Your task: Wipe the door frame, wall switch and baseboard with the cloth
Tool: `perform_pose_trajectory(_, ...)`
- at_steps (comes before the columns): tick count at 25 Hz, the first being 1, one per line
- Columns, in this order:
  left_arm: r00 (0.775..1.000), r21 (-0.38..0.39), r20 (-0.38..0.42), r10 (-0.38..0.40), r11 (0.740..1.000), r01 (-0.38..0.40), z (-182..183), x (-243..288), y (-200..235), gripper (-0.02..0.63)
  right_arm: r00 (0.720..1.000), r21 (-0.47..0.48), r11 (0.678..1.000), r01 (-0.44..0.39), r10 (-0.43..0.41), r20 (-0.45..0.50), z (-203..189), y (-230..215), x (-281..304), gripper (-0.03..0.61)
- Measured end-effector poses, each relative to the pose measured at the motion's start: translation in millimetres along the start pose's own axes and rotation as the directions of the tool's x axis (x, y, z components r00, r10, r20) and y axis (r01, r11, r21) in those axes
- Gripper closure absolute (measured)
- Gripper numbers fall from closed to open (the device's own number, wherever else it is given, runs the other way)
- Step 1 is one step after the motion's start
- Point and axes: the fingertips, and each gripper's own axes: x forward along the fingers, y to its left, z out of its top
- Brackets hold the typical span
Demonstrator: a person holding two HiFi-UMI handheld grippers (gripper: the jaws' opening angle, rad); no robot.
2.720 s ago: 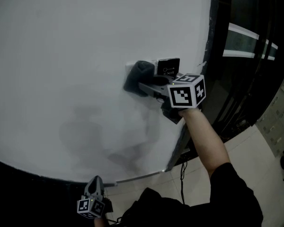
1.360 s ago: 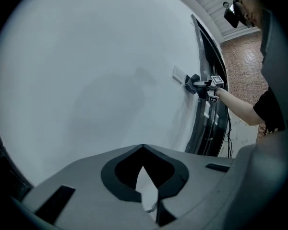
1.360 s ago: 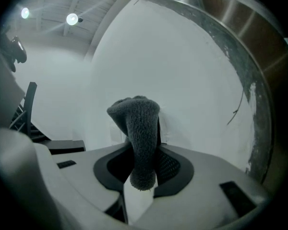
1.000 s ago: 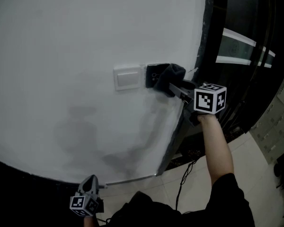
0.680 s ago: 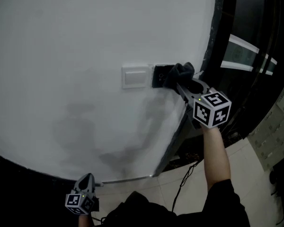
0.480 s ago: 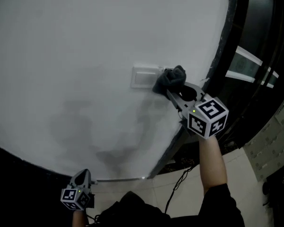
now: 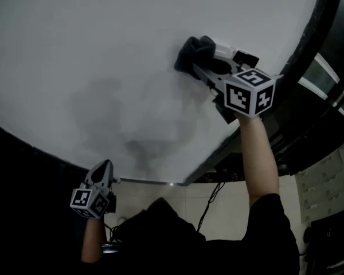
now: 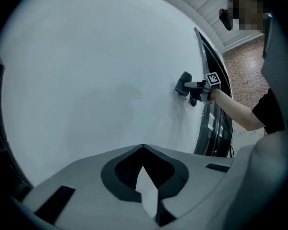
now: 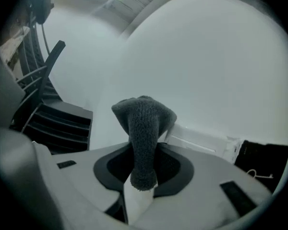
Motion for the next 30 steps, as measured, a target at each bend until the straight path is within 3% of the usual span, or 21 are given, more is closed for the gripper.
perform_pose_trajectory(7,1.000,0.018,-0.001,-0.021,1.000,0.021,4,-10,1,0.620,1.000,0.160,0.987,-0.004,0.006,-0.013,-18,-13,6,0.482)
perform_pose_trajectory(10,0.999,0.002,-0.026,-0.035,0.999,0.035,-3,-10,3,0.620,1.000,0.168,0.986,-0.017,0.016,0.009,-12,-7,6,0.482)
perform_pose_trajectory(18,0.996,-0.008,-0.063,-0.063,0.998,0.062,-13,8,-12,0.620,0.999,0.186,0.982,0.026,-0.022,-0.025,-30,-44,-12,0.482)
perform_pose_trajectory(21,0.995,0.028,-0.080,-0.058,0.998,0.060,-11,16,-34,0.620,0.999,0.200,0.979,0.036,-0.031,-0.028,-42,-61,-33,0.482)
perform_pose_trajectory(30,0.992,-0.004,-0.066,-0.110,0.994,0.110,-22,31,-43,0.620,0.993,0.255,0.960,0.118,-0.115,-0.029,-53,-98,-75,0.482)
